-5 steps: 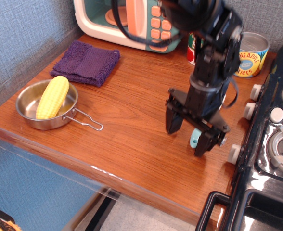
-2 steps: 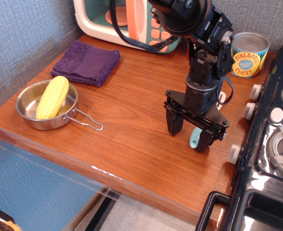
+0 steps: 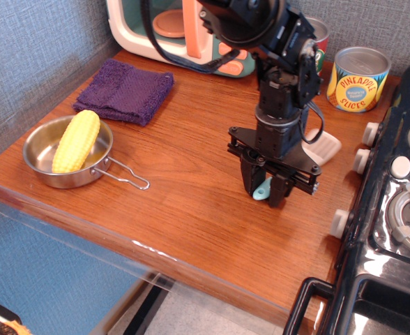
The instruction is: Move the spatula to the bottom center of the table.
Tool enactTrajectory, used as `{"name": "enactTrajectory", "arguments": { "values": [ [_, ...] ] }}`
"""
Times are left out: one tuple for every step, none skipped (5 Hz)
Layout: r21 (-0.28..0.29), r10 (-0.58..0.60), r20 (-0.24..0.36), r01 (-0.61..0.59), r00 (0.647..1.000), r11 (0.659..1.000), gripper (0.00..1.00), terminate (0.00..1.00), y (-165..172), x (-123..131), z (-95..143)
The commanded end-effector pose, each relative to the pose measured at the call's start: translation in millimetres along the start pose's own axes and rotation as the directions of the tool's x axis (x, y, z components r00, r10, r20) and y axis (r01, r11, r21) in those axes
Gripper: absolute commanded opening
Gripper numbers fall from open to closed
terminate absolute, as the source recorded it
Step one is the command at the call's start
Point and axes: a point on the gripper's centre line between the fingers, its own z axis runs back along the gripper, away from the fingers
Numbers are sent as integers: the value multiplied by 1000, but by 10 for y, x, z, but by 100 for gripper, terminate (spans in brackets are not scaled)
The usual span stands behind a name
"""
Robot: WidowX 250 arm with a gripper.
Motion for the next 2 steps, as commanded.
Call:
{"name": "enactTrajectory", "arguments": {
  "values": [
    [-18,25,24,-25,999,1000,0,0,113,-137,183],
    [-24,29,138,-26,990,999,0,0,155,-206,628]
  ]
}}
